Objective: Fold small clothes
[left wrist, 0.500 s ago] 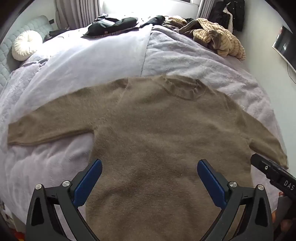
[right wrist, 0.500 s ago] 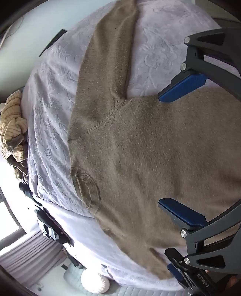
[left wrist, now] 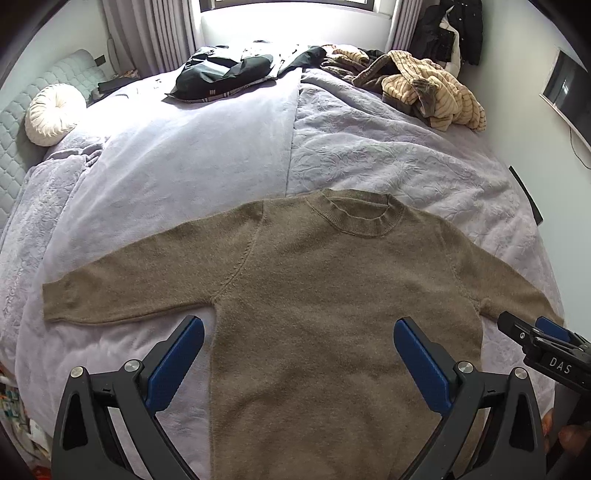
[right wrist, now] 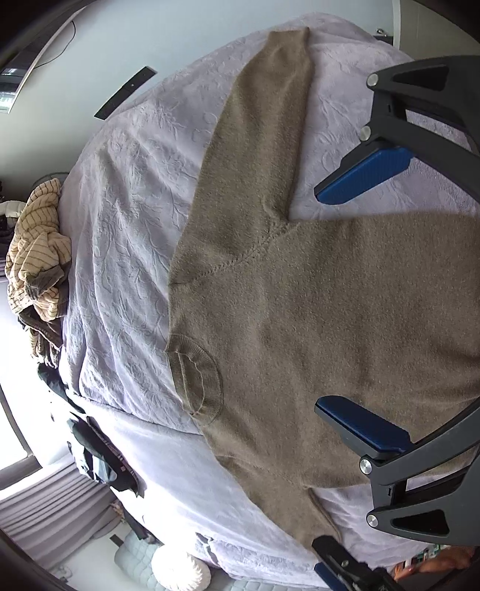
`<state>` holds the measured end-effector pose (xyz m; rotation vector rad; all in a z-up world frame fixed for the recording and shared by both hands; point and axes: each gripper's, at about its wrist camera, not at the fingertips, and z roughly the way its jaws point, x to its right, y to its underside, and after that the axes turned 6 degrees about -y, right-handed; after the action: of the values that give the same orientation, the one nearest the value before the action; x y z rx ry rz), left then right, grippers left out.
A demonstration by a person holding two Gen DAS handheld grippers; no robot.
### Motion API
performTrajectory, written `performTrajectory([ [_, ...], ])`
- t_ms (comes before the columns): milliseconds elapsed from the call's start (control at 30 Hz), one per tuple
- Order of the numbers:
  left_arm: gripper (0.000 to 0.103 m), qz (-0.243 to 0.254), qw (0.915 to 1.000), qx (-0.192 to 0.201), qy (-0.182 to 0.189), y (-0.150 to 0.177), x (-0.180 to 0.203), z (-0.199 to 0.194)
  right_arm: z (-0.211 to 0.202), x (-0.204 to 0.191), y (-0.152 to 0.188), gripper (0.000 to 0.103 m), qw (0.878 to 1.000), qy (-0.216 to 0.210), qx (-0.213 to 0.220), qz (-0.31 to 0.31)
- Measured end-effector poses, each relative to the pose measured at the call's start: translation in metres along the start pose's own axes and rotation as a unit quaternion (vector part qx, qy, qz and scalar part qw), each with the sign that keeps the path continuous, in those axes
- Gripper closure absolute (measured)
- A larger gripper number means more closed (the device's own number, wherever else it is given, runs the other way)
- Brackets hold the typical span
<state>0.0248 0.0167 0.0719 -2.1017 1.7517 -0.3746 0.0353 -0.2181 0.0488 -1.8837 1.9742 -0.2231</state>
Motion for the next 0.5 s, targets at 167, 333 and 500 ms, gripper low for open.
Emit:
performTrajectory([
  [167,0.0,-0.011,0.9998,-0.014,0.004,-0.006,-0.008,0.007,0.004,-0.005,-0.007,0.0,1.0,0.005,-0.01,-0.004],
  [333,0.0,-0.021,0.9994,-0.027,0.008,-0.009,-0.013,0.013,0.004,-0.013,-0.014,0.0,1.0,0.011,-0.01,-0.012],
  [500,0.0,-0.031,0.9986,-0.038,0.02,-0.01,-0.015,0.019,0.003,-0.015,-0.017,0.0,1.0,0.015,-0.01,-0.02],
])
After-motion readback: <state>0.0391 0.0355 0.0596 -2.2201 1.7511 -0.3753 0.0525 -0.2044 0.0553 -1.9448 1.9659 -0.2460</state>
